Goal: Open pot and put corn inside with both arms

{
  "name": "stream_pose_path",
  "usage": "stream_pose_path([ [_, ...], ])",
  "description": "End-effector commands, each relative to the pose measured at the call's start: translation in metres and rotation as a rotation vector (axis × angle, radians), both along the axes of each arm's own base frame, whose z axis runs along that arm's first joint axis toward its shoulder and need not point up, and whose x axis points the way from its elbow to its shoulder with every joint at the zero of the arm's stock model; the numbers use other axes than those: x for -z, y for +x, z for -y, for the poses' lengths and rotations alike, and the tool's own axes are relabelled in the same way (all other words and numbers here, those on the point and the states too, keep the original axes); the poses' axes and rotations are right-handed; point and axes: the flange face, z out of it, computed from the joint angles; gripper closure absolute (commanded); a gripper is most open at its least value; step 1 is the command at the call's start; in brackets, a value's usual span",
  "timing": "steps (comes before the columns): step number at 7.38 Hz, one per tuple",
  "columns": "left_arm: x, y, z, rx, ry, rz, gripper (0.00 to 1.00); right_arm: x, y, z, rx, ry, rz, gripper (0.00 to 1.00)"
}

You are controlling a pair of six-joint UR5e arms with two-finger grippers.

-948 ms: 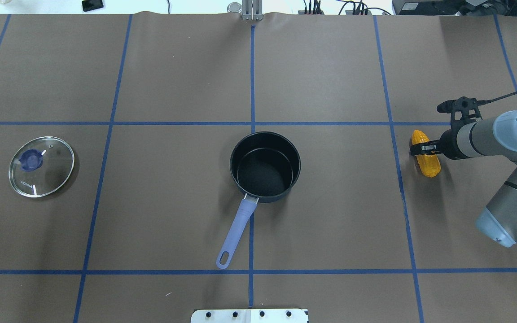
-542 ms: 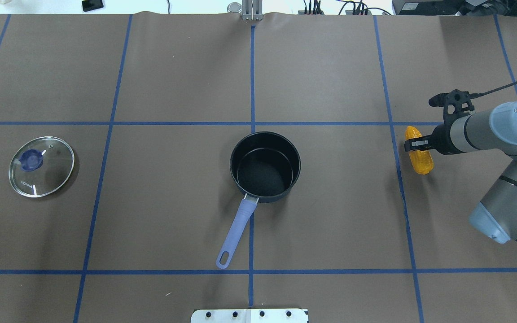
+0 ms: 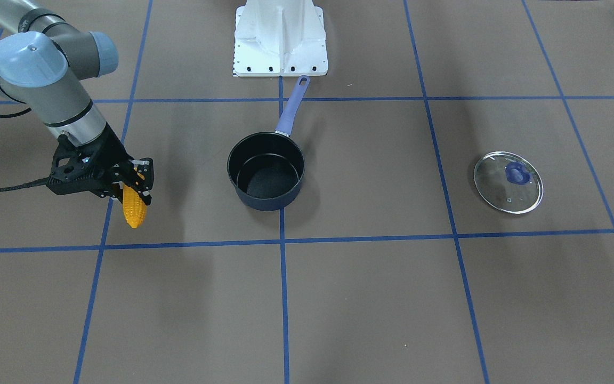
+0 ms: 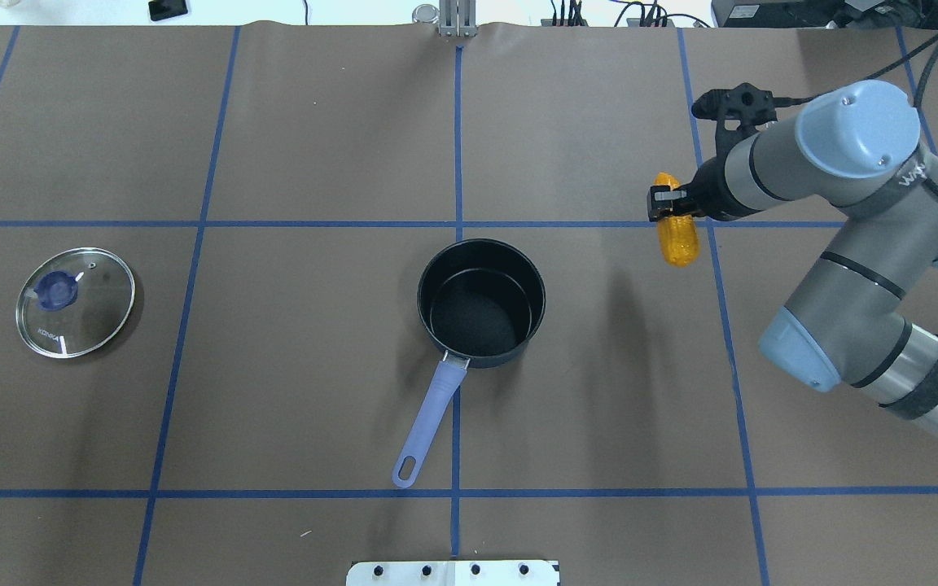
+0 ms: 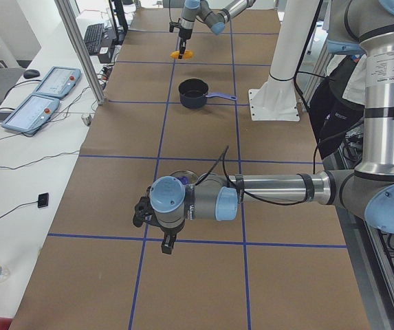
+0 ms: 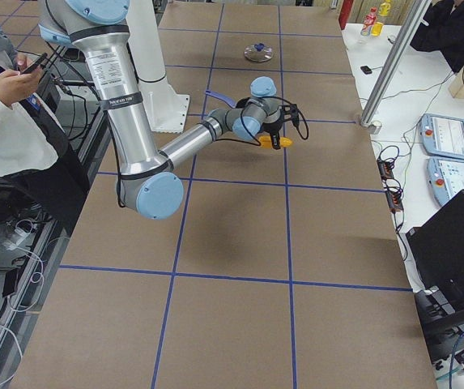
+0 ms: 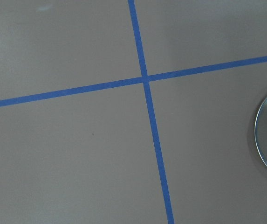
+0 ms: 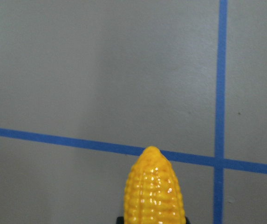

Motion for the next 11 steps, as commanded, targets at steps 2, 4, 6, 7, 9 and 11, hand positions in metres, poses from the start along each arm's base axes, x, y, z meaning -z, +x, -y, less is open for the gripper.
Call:
stream_pose_path([
  [2, 0.000, -0.001, 0.000, 0.070, -0.073, 0.024, 0.01, 0.114, -0.069, -0.028, -0.117, -0.162, 0.016, 1.00],
  [4, 0.001, 0.000, 0.000, 0.064, -0.068, 0.015, 0.01, 0.145, -0.148, -0.063, -0.227, -0.213, 0.011, 1.00],
  [6, 0.000, 0.000, -0.002, 0.064, -0.071, 0.015, 0.01, 0.136, -0.197, -0.090, -0.232, -0.189, -0.039, 1.00],
  [7, 0.000, 0.000, -0.002, 0.064, -0.071, 0.015, 0.01, 0.131, -0.207, -0.098, -0.219, -0.190, -0.051, 1.00],
  [9, -0.001, 0.000, -0.002, 0.064, -0.072, 0.015, 0.01, 0.121, -0.216, -0.098, -0.205, -0.184, -0.074, 1.00],
  [11, -0.001, 0.000, -0.002, 0.064, -0.072, 0.015, 0.01, 0.120, -0.216, -0.097, -0.197, -0.175, -0.078, 0.72],
])
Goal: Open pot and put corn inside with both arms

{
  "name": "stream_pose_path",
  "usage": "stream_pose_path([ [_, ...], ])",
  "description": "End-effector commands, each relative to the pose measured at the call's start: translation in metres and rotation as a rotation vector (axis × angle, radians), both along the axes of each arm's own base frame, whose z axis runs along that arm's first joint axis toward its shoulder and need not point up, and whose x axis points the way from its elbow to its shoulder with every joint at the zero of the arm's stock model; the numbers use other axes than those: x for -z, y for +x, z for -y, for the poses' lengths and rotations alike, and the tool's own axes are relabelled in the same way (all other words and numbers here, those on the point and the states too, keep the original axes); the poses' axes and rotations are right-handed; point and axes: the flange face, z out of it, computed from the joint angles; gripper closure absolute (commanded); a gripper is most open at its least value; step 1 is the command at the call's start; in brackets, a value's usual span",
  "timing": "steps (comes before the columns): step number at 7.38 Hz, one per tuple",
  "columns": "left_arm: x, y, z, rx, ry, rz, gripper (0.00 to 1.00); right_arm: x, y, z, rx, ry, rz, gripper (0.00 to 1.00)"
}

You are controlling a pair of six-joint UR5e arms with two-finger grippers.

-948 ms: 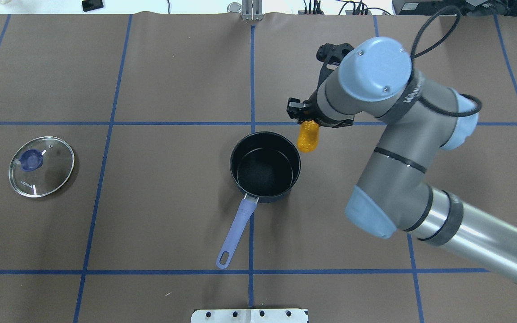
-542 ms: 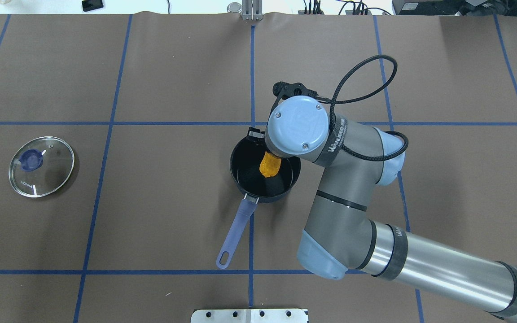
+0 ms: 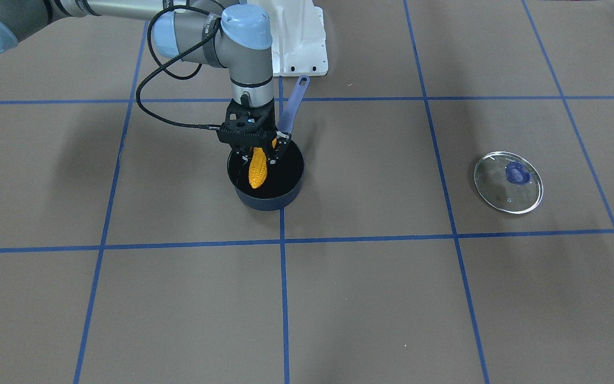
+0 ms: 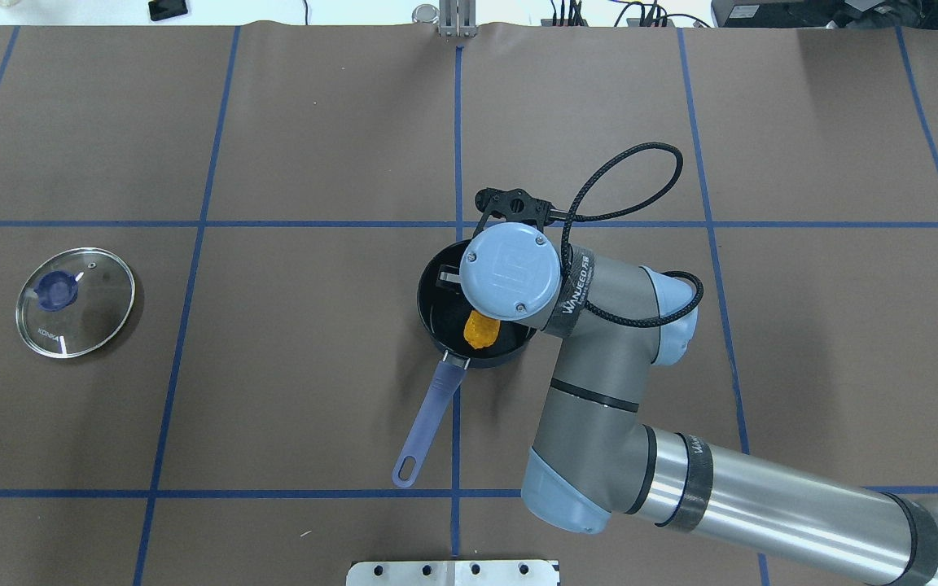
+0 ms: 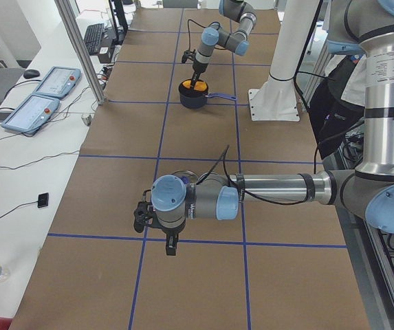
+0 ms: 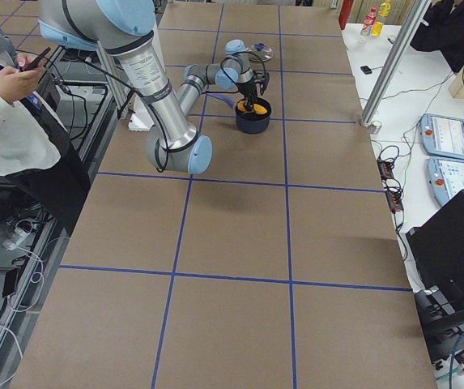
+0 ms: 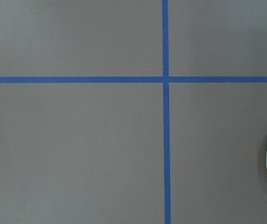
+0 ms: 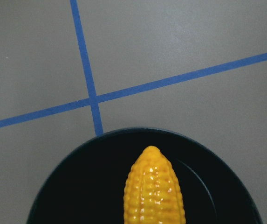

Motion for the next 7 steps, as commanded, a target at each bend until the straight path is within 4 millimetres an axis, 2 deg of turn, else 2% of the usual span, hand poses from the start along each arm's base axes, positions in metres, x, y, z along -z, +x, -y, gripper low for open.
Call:
stream_pose_path([
  [1, 0.000, 0.000, 0.000, 0.000, 0.001, 0.000, 0.01, -0.001, 0.000, 0.001, 0.010, 0.011, -0.005, 0.41],
  [2, 0.000, 0.000, 0.000, 0.000, 0.001, 0.000, 0.01, -0.002, -0.001, 0.001, 0.005, 0.013, -0.004, 0.16],
  [3, 0.000, 0.000, 0.000, 0.000, 0.000, 0.000, 0.01, -0.001, 0.000, 0.001, 0.004, 0.014, 0.000, 0.01],
  [4, -0.001, 0.000, 0.000, 0.000, 0.000, 0.000, 0.01, 0.006, 0.004, 0.003, 0.002, 0.021, 0.010, 0.00],
  [5, -0.001, 0.000, 0.000, 0.001, -0.003, 0.000, 0.01, 0.014, 0.019, 0.011, -0.013, 0.026, 0.028, 0.00],
  [6, -0.001, 0.000, 0.000, -0.001, -0.002, 0.001, 0.01, 0.013, 0.038, 0.032, -0.032, 0.037, 0.025, 0.00],
  [7, -0.004, 0.000, -0.001, 0.000, -0.009, 0.001, 0.01, 0.012, 0.069, 0.061, -0.008, 0.042, 0.022, 0.00],
])
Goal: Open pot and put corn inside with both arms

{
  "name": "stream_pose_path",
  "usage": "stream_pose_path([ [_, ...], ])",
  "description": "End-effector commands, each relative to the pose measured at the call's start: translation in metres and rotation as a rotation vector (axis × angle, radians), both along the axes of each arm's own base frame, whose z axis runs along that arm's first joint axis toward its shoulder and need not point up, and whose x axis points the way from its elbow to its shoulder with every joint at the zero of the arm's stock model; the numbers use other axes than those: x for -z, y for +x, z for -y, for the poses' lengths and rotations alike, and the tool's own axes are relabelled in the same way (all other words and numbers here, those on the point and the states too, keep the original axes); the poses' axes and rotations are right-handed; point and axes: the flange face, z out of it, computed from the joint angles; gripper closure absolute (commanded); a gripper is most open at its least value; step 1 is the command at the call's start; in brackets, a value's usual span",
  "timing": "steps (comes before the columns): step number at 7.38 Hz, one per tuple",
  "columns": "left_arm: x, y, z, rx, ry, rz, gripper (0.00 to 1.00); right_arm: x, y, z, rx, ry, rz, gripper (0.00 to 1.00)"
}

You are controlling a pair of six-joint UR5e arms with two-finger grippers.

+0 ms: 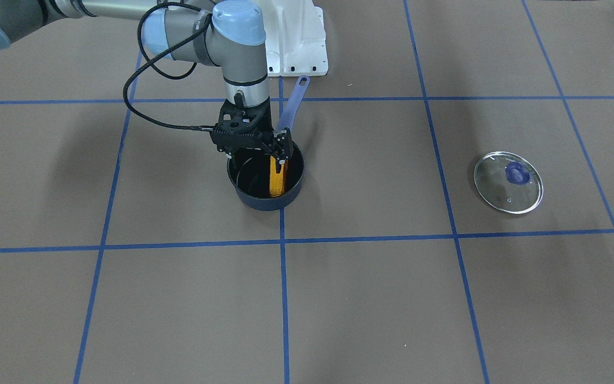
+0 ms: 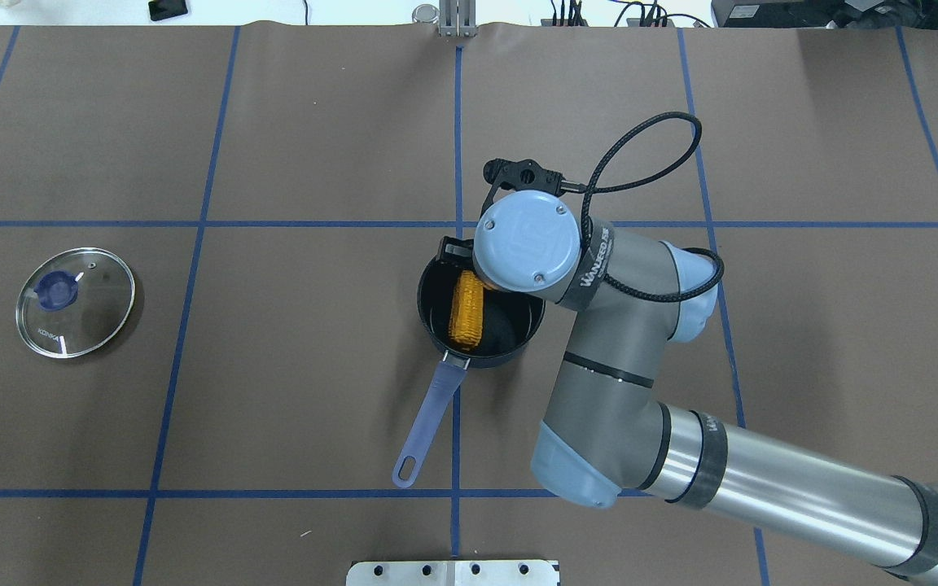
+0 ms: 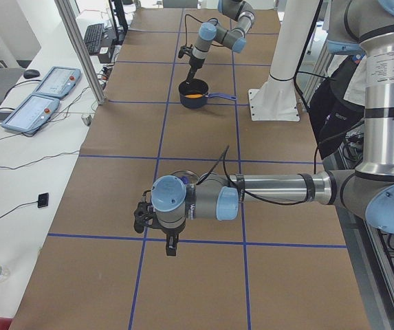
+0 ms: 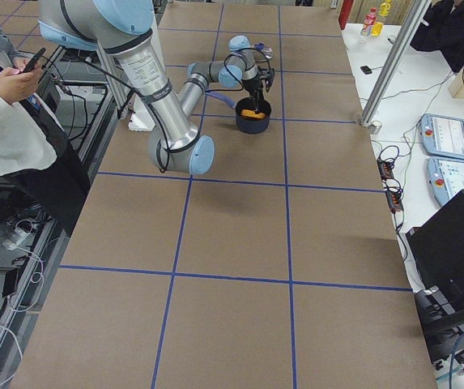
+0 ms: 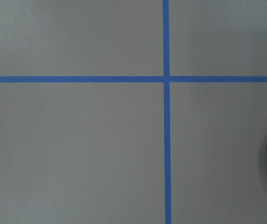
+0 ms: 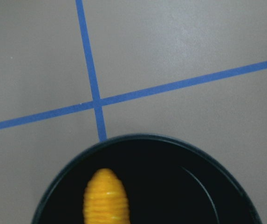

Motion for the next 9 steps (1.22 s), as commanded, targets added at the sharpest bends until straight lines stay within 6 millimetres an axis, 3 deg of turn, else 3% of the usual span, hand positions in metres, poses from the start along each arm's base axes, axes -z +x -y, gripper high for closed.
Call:
stream_pose_path([
  [1, -0.006, 0.000, -0.002, 0.000, -0.016, -0.002, 0.01, -0.005, 0.076, 0.068, 0.051, 0.007, 0.005, 0.00],
  [2, -0.009, 0.000, -0.005, 0.000, -0.019, -0.002, 0.01, -0.031, 0.132, 0.107, 0.121, 0.030, -0.022, 0.00],
  [3, -0.009, 0.000, -0.005, -0.001, -0.018, 0.003, 0.01, -0.071, 0.194, 0.138, 0.201, 0.071, -0.065, 0.00],
  [5, -0.008, -0.001, -0.013, -0.002, -0.013, 0.006, 0.01, -0.171, 0.330, 0.173, 0.366, 0.160, -0.151, 0.00],
  [7, 0.005, -0.001, -0.013, -0.003, 0.014, 0.009, 0.01, -0.263, 0.445, 0.180, 0.493, 0.210, -0.174, 0.00],
  [8, 0.013, -0.001, -0.012, -0.003, 0.029, 0.010, 0.01, -0.312, 0.484, 0.169, 0.545, 0.214, -0.182, 0.00],
  [9, 0.013, -0.001, -0.013, -0.003, 0.029, 0.010, 0.01, -0.363, 0.517, 0.145, 0.560, 0.177, -0.192, 0.00],
])
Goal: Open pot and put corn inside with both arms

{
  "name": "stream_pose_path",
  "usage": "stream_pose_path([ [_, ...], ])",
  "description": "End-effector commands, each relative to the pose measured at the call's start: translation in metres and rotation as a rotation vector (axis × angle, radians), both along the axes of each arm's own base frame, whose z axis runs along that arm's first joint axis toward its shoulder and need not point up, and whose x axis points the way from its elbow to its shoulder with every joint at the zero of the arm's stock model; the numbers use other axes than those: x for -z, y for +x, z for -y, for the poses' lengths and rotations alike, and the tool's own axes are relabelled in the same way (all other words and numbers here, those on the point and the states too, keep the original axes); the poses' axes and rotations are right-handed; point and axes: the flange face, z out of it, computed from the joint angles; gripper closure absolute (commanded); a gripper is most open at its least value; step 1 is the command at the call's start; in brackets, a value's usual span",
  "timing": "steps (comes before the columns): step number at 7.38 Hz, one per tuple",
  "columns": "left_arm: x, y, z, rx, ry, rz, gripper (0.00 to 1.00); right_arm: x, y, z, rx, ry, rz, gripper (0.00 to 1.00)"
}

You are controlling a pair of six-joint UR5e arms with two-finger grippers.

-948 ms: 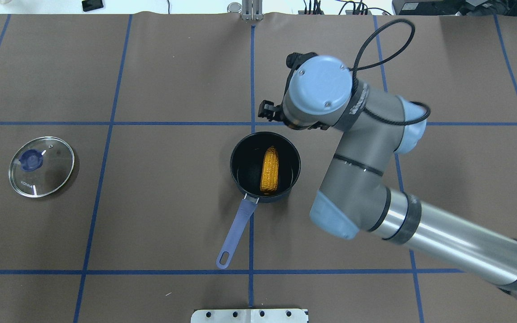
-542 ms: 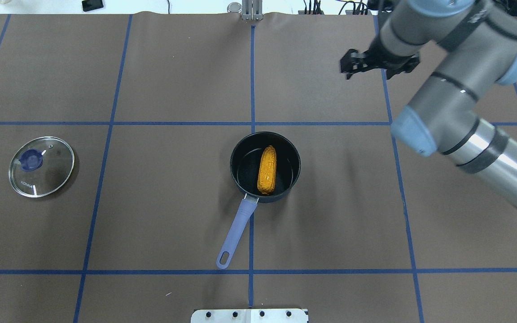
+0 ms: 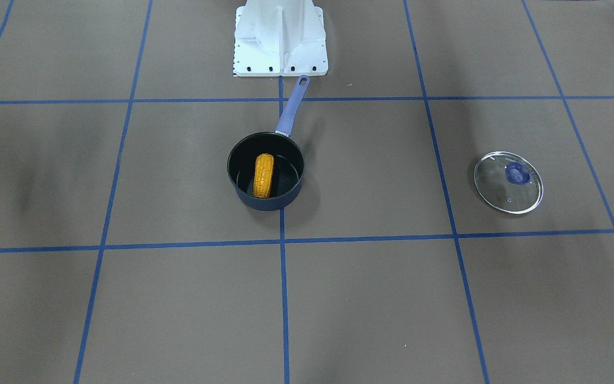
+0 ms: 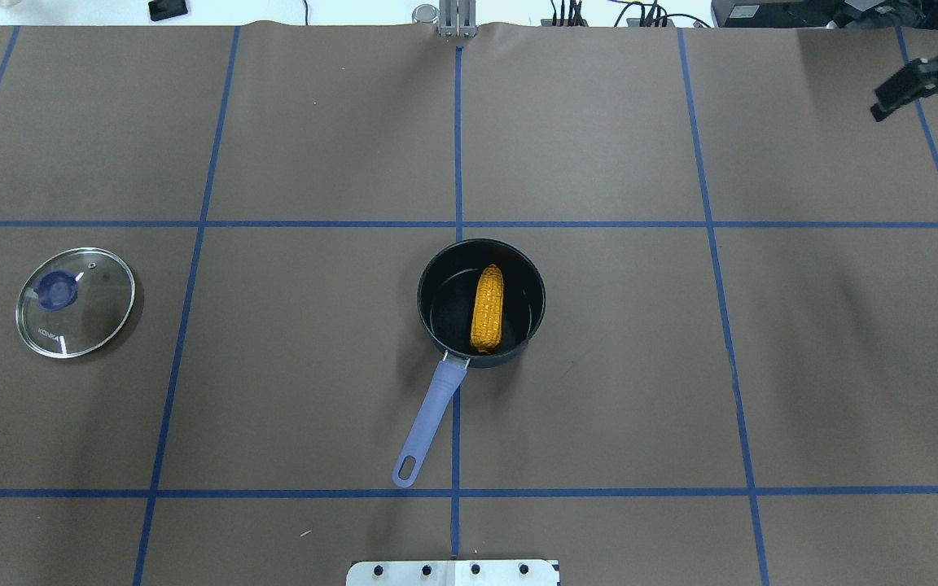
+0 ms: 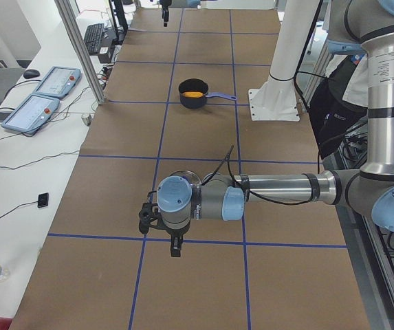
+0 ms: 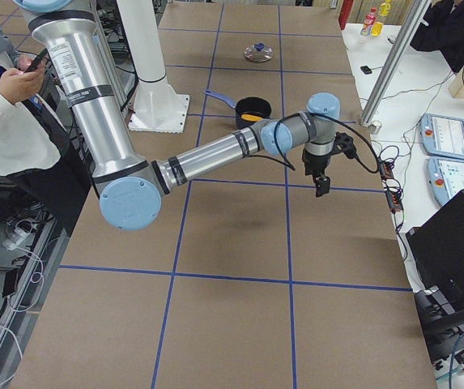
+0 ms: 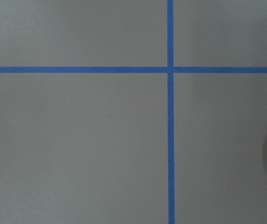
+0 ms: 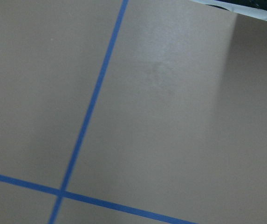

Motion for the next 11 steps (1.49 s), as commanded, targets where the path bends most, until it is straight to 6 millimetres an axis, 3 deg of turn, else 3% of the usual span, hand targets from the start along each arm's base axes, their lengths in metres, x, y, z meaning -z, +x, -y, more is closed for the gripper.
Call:
stream_pose_path([
  [1, 0.003, 0.000, -0.001, 0.000, 0.006, 0.001, 0.01, -0.107, 0.083, -0.054, 0.028, -0.058, -0.025, 0.00],
  [3, 0.001, 0.000, -0.004, 0.000, 0.005, 0.000, 0.01, -0.174, 0.123, -0.114, 0.009, -0.143, -0.039, 0.00],
  [4, 0.000, 0.000, -0.004, 0.000, 0.003, 0.002, 0.01, -0.193, 0.136, -0.135, -0.021, -0.187, -0.037, 0.00],
  [6, -0.004, 0.001, -0.009, -0.002, -0.004, 0.000, 0.01, -0.202, 0.141, -0.145, -0.035, -0.213, -0.037, 0.00],
  [11, -0.007, 0.001, -0.013, -0.002, -0.014, 0.000, 0.01, -0.193, 0.143, -0.135, -0.043, -0.135, -0.037, 0.00],
])
